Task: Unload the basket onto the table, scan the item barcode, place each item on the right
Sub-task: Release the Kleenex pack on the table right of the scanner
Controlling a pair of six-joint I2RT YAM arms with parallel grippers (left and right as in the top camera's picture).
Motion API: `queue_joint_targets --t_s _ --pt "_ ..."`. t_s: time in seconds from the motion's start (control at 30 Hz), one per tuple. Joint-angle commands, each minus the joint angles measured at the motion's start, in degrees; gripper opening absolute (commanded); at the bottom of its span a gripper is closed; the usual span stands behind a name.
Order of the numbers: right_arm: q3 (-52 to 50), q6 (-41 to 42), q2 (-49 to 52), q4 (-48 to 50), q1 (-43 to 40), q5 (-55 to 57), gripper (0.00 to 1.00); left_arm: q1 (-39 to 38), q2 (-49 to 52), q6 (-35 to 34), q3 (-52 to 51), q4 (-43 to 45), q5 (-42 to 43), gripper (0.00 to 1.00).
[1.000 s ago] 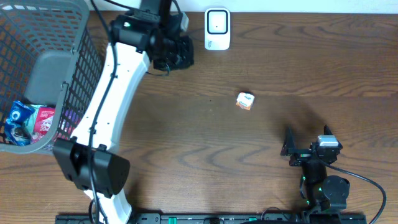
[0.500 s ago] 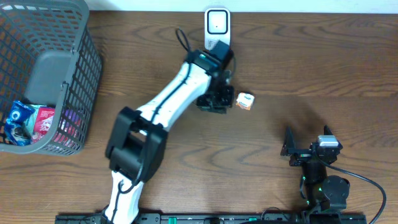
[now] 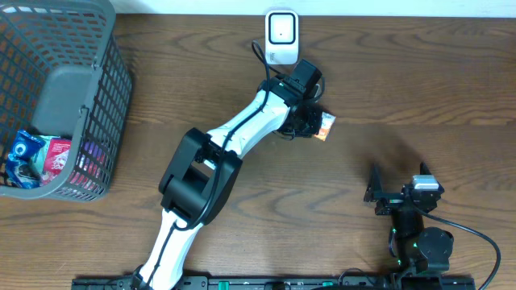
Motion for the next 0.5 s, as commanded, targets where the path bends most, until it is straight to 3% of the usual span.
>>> queue_joint_targets --t_s 0.0,0.3,0.47 --pt "-0.11 0.81 -0.35 -0.20 0.20 -0.50 0.99 0.11 1.46 -0.57 0.04 1.25 -0.48 0.07" --pt "-0.11 0.83 -0.35 -0.22 0.20 -0.50 0.99 1.33 -5.11 0.02 0.39 1.70 -0.48 0.07" --pt "-0.11 0.81 -0.35 -0.20 0.20 -0.50 0.99 4.98 -15.54 6.21 0.39 0.76 -0.57 0.08"
